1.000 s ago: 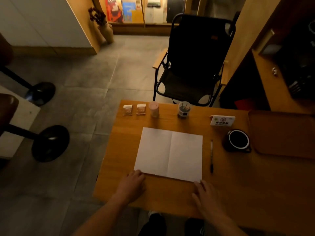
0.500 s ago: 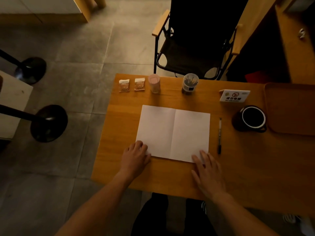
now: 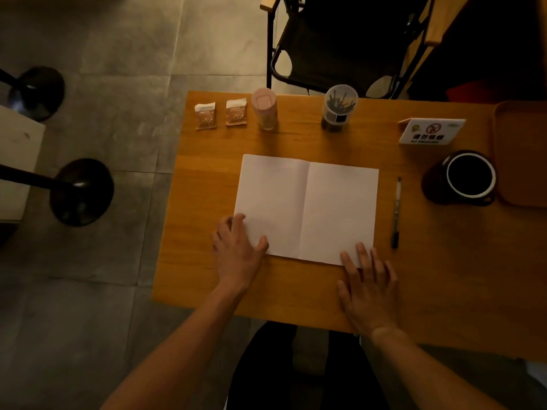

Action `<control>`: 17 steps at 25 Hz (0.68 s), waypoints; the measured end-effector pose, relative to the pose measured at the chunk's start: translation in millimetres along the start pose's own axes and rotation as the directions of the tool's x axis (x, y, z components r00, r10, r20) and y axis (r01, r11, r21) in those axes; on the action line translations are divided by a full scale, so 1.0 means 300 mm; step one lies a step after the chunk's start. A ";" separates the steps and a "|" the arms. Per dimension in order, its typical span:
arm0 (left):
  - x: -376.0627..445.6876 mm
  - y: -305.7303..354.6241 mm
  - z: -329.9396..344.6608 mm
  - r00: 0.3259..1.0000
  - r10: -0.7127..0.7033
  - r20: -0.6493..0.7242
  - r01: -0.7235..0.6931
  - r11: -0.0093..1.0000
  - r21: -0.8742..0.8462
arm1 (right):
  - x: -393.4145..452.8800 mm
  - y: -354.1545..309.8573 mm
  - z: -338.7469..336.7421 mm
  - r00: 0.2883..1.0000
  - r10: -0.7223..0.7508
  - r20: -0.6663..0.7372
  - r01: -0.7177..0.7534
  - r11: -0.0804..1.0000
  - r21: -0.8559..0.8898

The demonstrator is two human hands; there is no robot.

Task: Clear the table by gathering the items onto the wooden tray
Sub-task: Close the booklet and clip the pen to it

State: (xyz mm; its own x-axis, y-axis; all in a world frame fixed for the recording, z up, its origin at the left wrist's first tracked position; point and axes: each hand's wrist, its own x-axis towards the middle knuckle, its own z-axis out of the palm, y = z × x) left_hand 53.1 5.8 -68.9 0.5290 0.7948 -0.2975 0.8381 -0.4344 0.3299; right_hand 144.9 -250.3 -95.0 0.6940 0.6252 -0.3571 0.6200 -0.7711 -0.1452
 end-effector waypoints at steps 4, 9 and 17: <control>0.022 0.008 -0.030 0.992 -0.124 0.036 0.127 0.985 -0.118 | 0.002 0.008 0.023 1.000 0.004 -0.005 -0.004 1.000 0.005; 0.043 0.015 -0.057 0.969 -0.213 0.127 0.240 0.932 -0.272 | 0.003 0.012 0.032 0.999 0.017 -0.030 -0.017 1.000 -0.004; 0.088 0.013 -0.161 0.871 -0.320 0.373 0.488 0.657 -0.575 | -0.007 0.001 -0.009 1.000 0.024 0.014 -0.024 1.000 0.019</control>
State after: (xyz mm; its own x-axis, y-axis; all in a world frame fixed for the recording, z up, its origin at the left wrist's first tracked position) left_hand 63.7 45.5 -32.1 0.2424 0.6730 -0.6988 0.7319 0.3460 0.5870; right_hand 144.8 -251.5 -91.7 0.7030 0.6051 -0.3737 0.5964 -0.7879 -0.1537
